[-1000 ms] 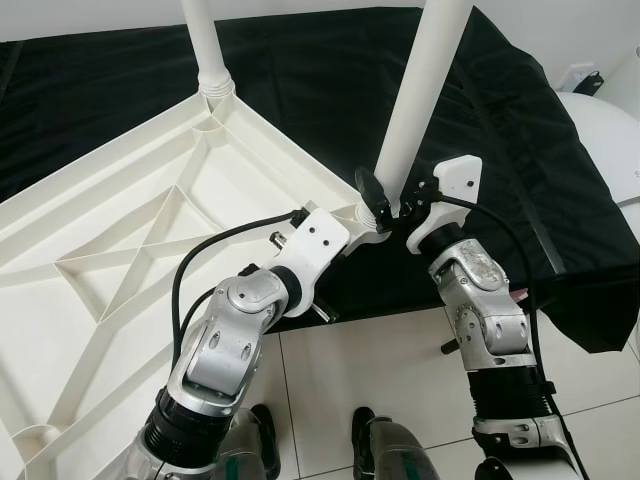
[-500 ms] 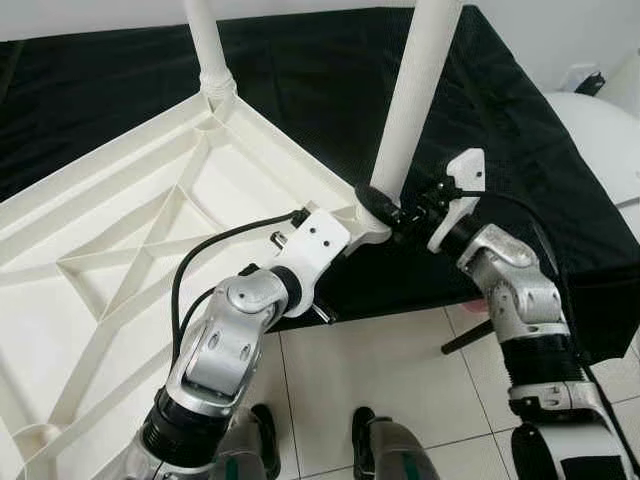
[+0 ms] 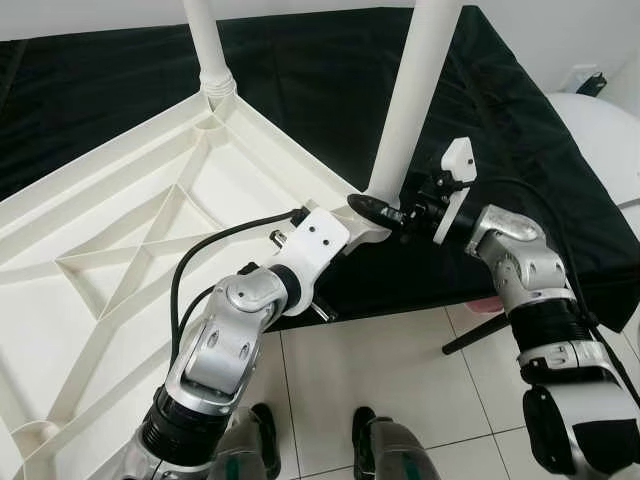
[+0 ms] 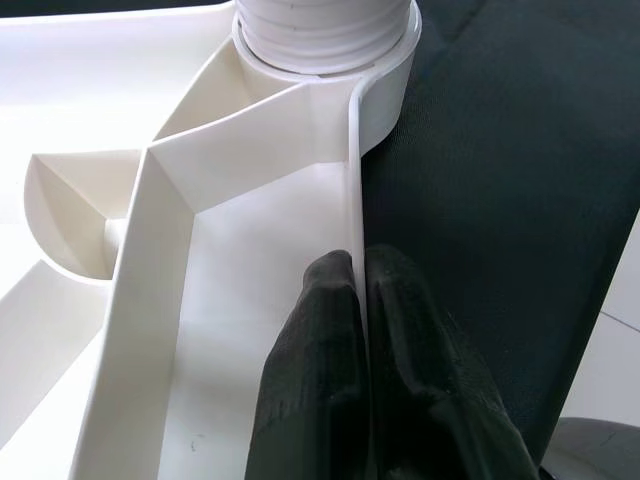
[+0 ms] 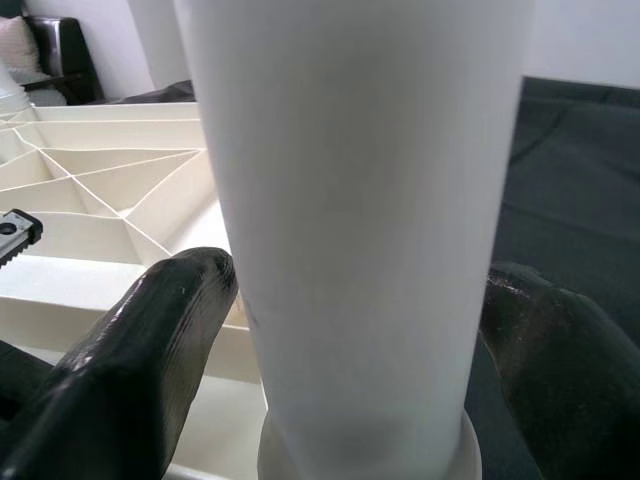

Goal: Building children table

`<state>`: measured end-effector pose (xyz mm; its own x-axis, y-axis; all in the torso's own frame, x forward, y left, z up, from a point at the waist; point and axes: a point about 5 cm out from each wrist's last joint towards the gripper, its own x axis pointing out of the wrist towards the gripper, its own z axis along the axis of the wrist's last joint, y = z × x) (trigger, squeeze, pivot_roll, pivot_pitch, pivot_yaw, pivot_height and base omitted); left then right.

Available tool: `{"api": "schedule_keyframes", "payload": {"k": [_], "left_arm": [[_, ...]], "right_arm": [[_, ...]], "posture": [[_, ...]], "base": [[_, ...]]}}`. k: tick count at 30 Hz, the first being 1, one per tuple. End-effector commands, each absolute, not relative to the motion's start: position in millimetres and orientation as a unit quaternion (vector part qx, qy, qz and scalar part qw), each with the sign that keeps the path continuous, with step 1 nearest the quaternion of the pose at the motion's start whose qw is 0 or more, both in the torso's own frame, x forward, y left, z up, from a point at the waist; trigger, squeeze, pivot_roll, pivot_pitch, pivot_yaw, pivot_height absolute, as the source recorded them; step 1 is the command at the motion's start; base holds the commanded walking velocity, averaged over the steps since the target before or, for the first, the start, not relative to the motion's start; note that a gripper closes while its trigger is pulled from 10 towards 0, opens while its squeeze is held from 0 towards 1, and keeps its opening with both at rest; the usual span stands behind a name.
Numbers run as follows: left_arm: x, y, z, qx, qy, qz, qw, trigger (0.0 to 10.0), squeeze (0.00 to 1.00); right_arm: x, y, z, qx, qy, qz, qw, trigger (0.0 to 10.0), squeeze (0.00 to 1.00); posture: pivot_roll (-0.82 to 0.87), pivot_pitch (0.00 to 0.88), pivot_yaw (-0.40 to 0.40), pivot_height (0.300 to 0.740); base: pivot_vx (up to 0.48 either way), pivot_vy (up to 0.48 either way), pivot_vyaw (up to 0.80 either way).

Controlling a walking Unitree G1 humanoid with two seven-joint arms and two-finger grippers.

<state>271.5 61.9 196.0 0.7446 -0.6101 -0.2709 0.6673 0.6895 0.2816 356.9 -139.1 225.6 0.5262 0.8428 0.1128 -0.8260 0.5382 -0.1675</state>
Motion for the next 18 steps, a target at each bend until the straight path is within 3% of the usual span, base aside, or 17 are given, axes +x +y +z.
{"api": "schedule_keyframes", "payload": {"k": [1,11,13,14,15,16,17,18], "left_arm": [[269.0,60.7,213.5,0.187,0.025,-0.329,0.925,10.0,0.00],[265.9,58.7,212.3,0.185,0.028,-0.336,0.923,10.0,0.00],[265.6,58.7,212.2,0.185,0.029,-0.337,0.923,10.0,0.00],[265.3,58.7,212.1,0.185,0.029,-0.337,0.923,10.0,0.00],[265.3,58.7,212.1,0.185,0.029,-0.337,0.923,10.0,0.00],[265.3,58.7,211.9,0.185,0.029,-0.337,0.923,10.0,0.00],[265.3,58.6,211.7,0.184,0.030,-0.338,0.922,10.0,0.00],[265.2,58.5,211.6,0.184,0.030,-0.338,0.922,10.0,0.00]], "right_arm": [[360.5,-140.8,223.0,-0.061,-0.085,0.480,0.871,10.0,0.00],[367.0,-140.1,222.4,-0.069,-0.097,0.489,0.864,10.0,0.00],[367.2,-139.7,222.5,-0.069,-0.099,0.490,0.864,9.5,0.00],[367.2,-139.2,222.7,-0.068,-0.101,0.492,0.862,6.3,0.00],[367.2,-139.2,222.7,-0.068,-0.101,0.492,0.862,6.3,0.00],[367.2,-138.6,223.5,-0.067,-0.104,0.492,0.862,7.1,0.00],[367.5,-137.5,224.8,-0.064,-0.108,0.495,0.860,9.6,0.00],[367.8,-136.7,225.8,-0.061,-0.111,0.497,0.858,9.6,0.00]], "posture": [[-0.09,0.230,0.001,0.740],[-0.09,0.235,0.003,0.740],[-0.09,0.235,0.004,0.740],[-0.09,0.235,0.004,0.740],[-0.09,0.235,0.004,0.740],[-0.09,0.234,0.003,0.740],[-0.09,0.233,0.003,0.740],[-0.09,0.232,0.003,0.740]], "base": [[0.000,0.000,0.00],[0.000,0.000,0.00],[0.000,0.000,0.00],[0.000,0.000,0.00],[0.000,0.000,0.00],[0.000,0.000,0.00],[0.000,0.000,0.00],[0.000,0.000,0.00]]}}
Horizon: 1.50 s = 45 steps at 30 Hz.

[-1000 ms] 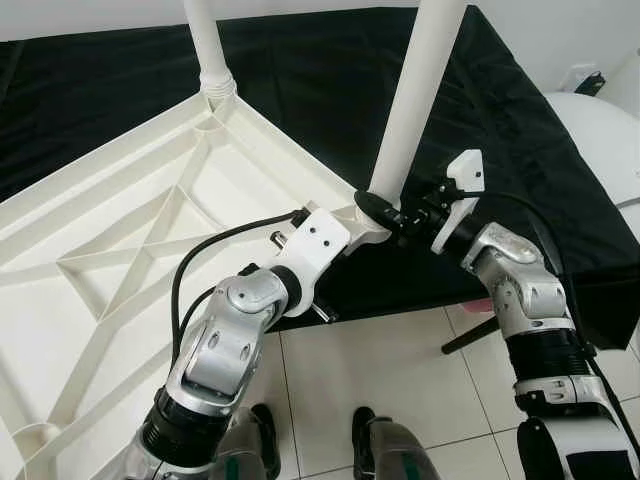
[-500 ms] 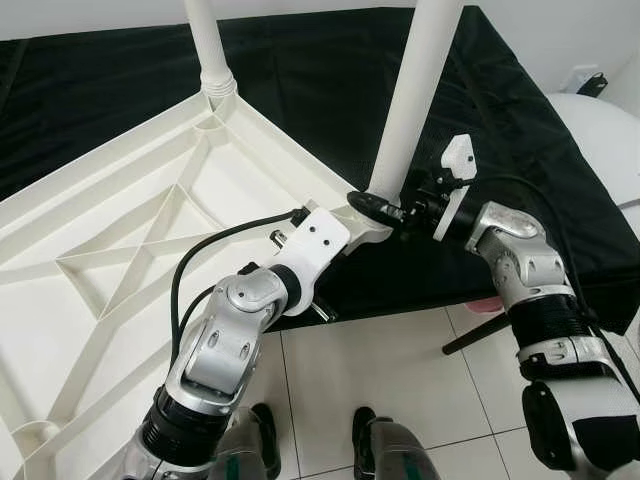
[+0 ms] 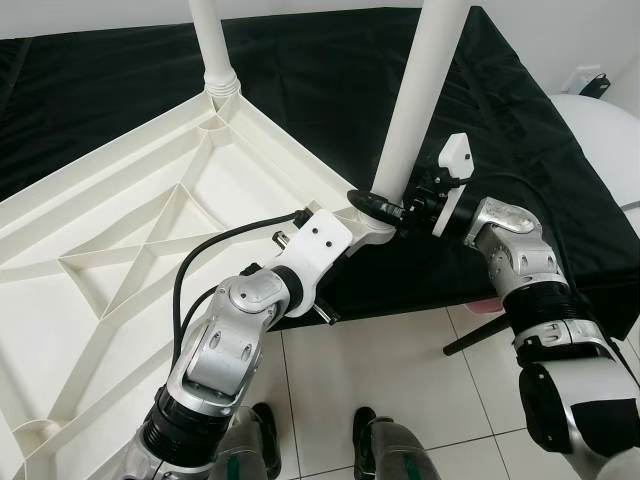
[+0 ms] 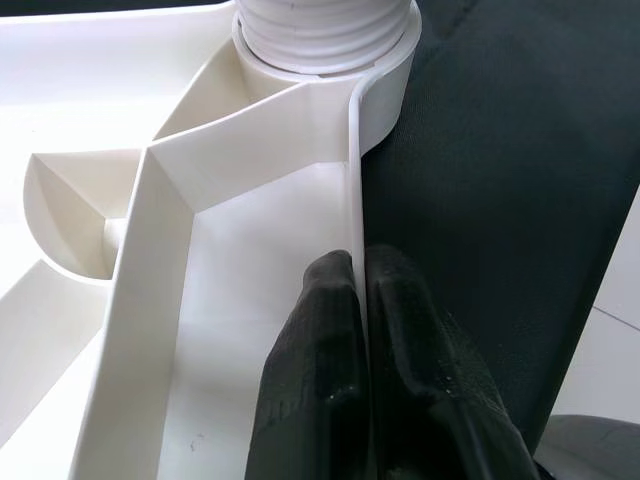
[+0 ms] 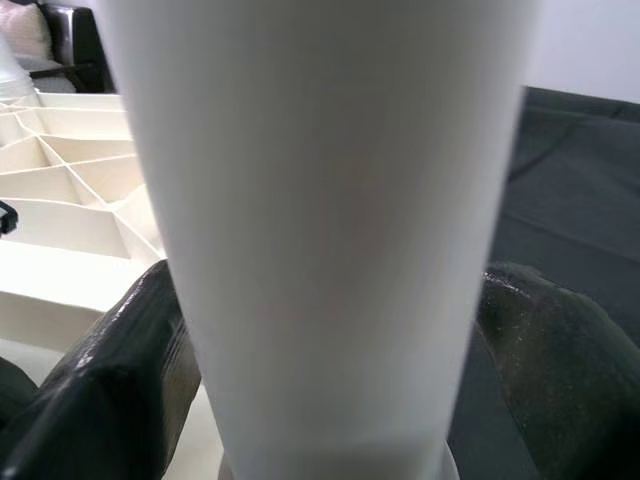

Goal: Building children table

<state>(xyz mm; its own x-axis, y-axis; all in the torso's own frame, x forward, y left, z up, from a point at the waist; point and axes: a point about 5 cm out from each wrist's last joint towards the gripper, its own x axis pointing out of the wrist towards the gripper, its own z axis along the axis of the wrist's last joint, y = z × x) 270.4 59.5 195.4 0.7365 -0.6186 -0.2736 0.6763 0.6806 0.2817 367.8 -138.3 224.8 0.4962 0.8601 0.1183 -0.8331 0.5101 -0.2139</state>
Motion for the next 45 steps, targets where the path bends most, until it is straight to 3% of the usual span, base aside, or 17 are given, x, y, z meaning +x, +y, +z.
{"api": "schedule_keyframes", "payload": {"k": [1,6,7,9,25,26,29,30,45], "left_arm": [[265.2,58.5,211.6,0.184,0.030,-0.338,0.922,10.0,0.00],[265.2,57.5,211.6,0.182,0.030,-0.339,0.923,10.0,0.00],[265.1,57.3,211.6,0.183,0.030,-0.339,0.922,10.0,0.00],[264.8,57.1,211.4,0.183,0.030,-0.340,0.922,10.0,0.00],[266.3,56.4,210.6,0.186,0.027,-0.340,0.922,10.0,0.00],[266.4,56.2,210.8,0.185,0.027,-0.340,0.922,10.0,0.00],[266.5,56.0,210.9,0.185,0.026,-0.339,0.922,10.0,0.00],[266.7,56.1,210.4,0.184,0.027,-0.339,0.922,10.0,0.00],[263.8,58.1,207.0,0.182,0.034,-0.330,0.926,10.0,0.00]], "right_arm": [[367.8,-136.7,225.8,-0.061,-0.111,0.497,0.858,9.6,0.00],[369.0,-131.7,227.7,-0.058,-0.121,0.509,0.851,9.9,0.00],[369.6,-131.2,227.7,-0.056,-0.121,0.508,0.851,4.9,0.00],[370.3,-131.1,227.4,-0.055,-0.121,0.509,0.851,0.0,0.00],[366.4,-140.5,225.8,-0.048,-0.124,0.504,0.853,0.0,0.00],[365.4,-141.3,225.3,-0.046,-0.122,0.503,0.855,9.5,0.00],[364.7,-141.8,225.0,-0.044,-0.121,0.502,0.855,9.5,0.00],[363.2,-141.8,224.7,-0.039,-0.122,0.499,0.857,10.0,0.00],[339.2,-131.1,228.6,0.032,-0.162,0.424,0.891,10.0,0.00]], "posture": [[-0.09,0.232,0.003,0.740],[-0.09,0.227,0.003,0.740],[-0.09,0.227,0.003,0.740],[-0.09,0.222,0.002,0.740],[-0.10,0.205,-0.006,0.740],[-0.10,0.207,-0.009,0.740],[-0.10,0.207,-0.009,0.740],[-0.10,0.207,-0.009,0.740],[-0.11,0.229,-0.019,0.740]], "base": [[0.000,0.000,0.00],[0.000,0.000,0.00],[0.000,0.000,0.00],[0.000,0.000,0.00],[0.000,0.000,0.00],[0.000,0.000,0.00],[0.000,0.000,0.00],[0.000,0.000,0.00],[0.000,0.000,0.00]]}}
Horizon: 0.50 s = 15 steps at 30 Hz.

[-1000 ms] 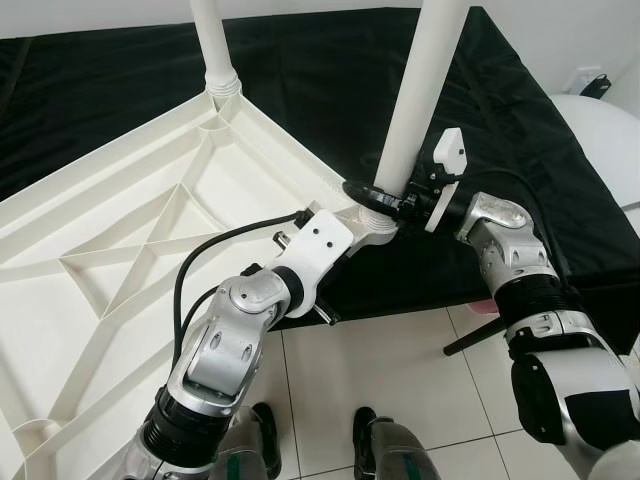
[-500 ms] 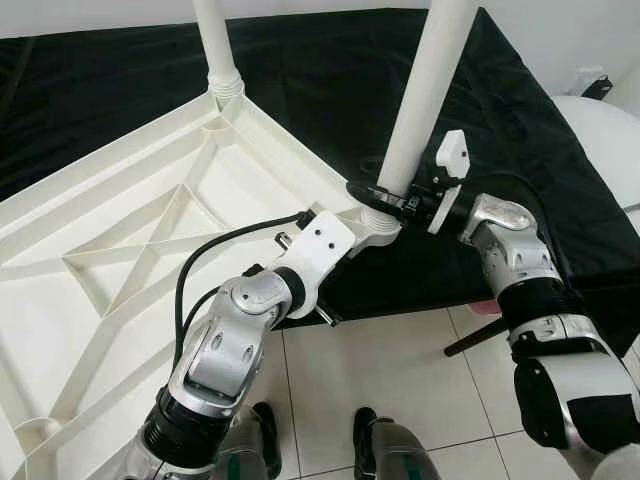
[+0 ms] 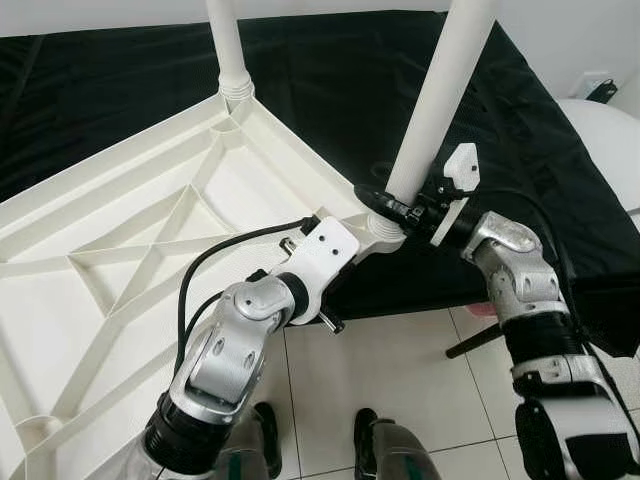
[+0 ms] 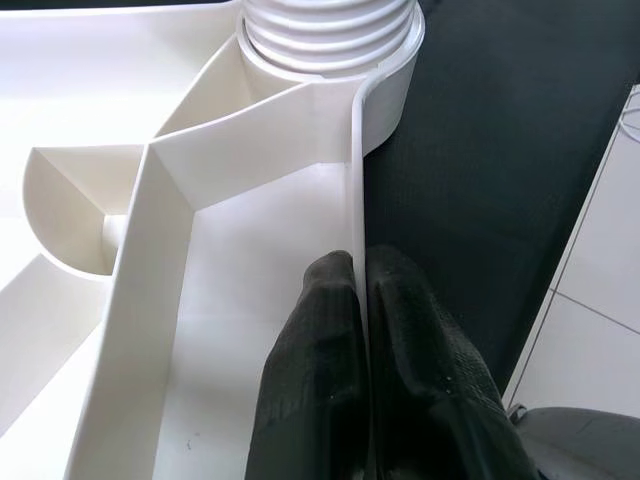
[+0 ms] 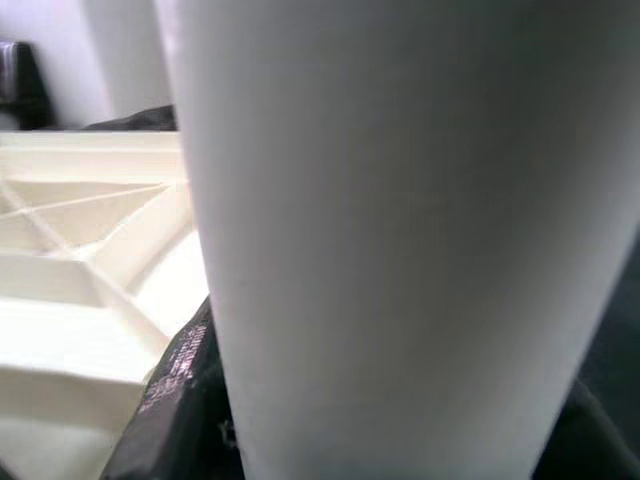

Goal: Building children table

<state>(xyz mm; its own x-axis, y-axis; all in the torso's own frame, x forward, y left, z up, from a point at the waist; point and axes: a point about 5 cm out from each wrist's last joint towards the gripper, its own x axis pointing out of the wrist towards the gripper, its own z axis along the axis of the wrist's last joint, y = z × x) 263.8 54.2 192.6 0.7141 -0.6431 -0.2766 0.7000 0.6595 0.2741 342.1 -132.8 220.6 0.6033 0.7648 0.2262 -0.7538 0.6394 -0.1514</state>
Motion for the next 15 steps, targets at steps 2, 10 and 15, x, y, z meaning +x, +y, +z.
{"api": "schedule_keyframes", "payload": {"k": [2,10,15], "left_arm": [[264.0,58.0,207.1,0.181,0.034,-0.328,0.926,10.0,0.00],[264.0,57.7,207.2,0.178,0.034,-0.325,0.928,10.0,0.00],[263.3,57.7,207.4,0.178,0.035,-0.325,0.928,10.0,0.00]], "right_arm": [[337.1,-129.1,228.6,0.037,-0.163,0.409,0.897,10.0,0.00],[328.0,-123.6,223.9,0.051,-0.160,0.370,0.914,10.0,0.00],[321.5,-117.6,221.7,0.058,-0.155,0.341,0.926,10.0,0.00]], "posture": [[-0.11,0.230,-0.020,0.740],[-0.11,0.235,-0.016,0.740],[-0.11,0.242,-0.015,0.740]], "base": [[0.000,0.000,0.00],[0.000,0.000,0.00],[0.000,0.000,0.00]]}}
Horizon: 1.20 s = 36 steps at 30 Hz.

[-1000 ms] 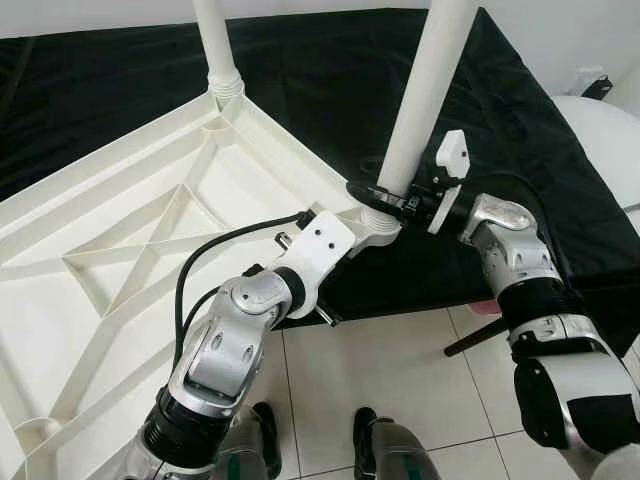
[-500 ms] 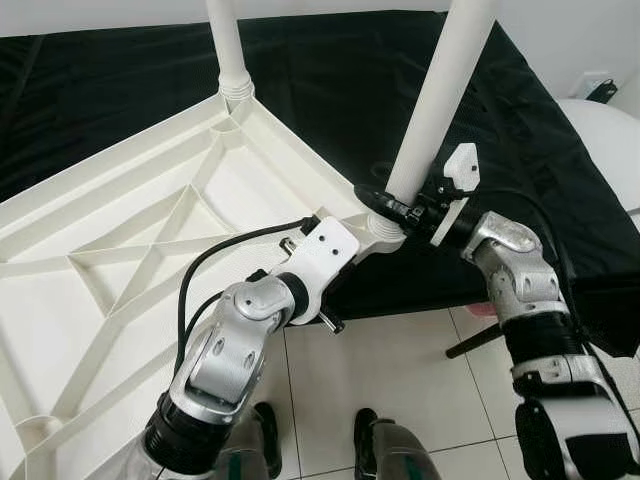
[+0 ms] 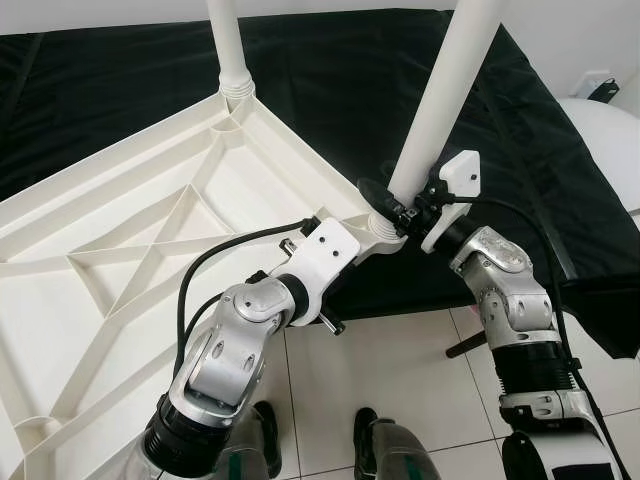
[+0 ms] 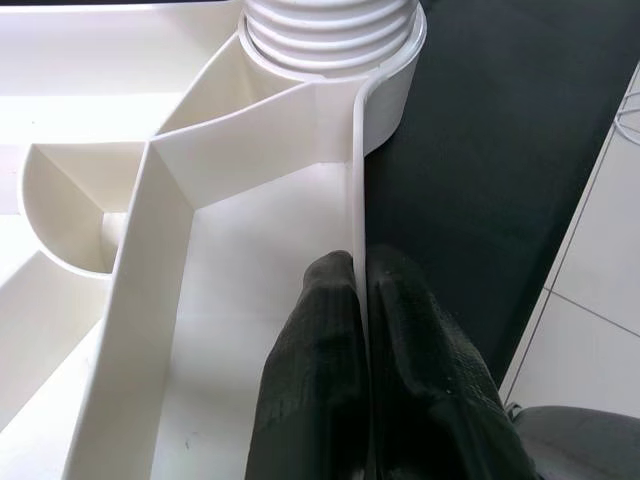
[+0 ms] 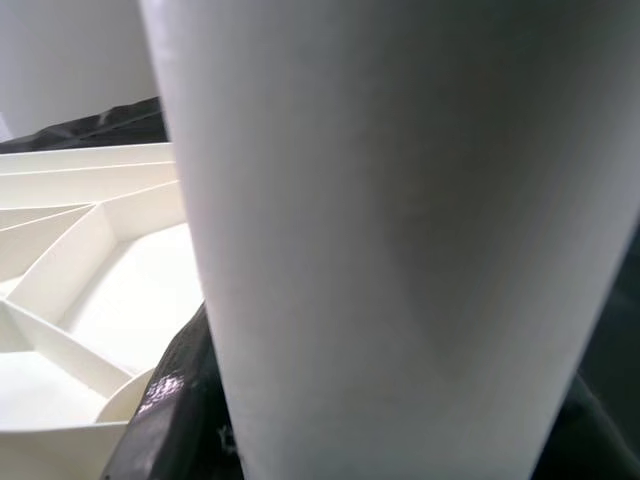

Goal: Building children table

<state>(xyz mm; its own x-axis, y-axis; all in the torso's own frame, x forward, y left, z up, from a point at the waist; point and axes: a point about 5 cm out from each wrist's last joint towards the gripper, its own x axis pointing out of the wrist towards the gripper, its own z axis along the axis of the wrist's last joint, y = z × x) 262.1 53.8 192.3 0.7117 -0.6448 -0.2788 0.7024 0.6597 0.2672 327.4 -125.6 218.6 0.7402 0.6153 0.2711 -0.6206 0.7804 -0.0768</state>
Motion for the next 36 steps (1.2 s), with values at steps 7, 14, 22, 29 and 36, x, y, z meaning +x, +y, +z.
{"api": "schedule_keyframes", "payload": {"k": [7,14,22,29,36], "left_arm": [[263.1,58.4,207.9,0.177,0.035,-0.322,0.929,10.0,0.00],[263.1,59.0,208.5,0.174,0.036,-0.321,0.930,10.0,0.00],[262.7,59.0,208.6,0.173,0.038,-0.322,0.930,10.0,0.00],[262.5,58.5,209.3,0.172,0.038,-0.322,0.930,10.0,0.00],[262.3,57.8,210.0,0.170,0.038,-0.322,0.931,10.0,0.00]], "right_arm": [[313.8,-107.8,218.0,0.064,-0.151,0.298,0.940,10.0,0.00],[308.1,-99.5,207.6,0.073,-0.139,0.226,0.961,10.0,0.00],[306.0,-93.8,206.9,0.053,-0.145,0.180,0.971,10.0,0.00],[308.1,-85.6,206.6,0.035,-0.143,0.130,0.981,10.0,0.00],[315.7,-77.1,204.1,0.011,-0.137,0.084,0.987,10.0,0.00]], "posture": [[-0.11,0.242,-0.015,0.740],[-0.11,0.247,-0.009,0.740],[-0.11,0.251,-0.005,0.740],[-0.11,0.252,-0.004,0.740],[-0.11,0.252,-0.002,0.740]], "base": [[0.000,0.000,0.00],[0.000,0.000,0.00],[0.000,0.000,0.00],[0.000,0.000,0.00],[0.000,0.000,0.00]]}}
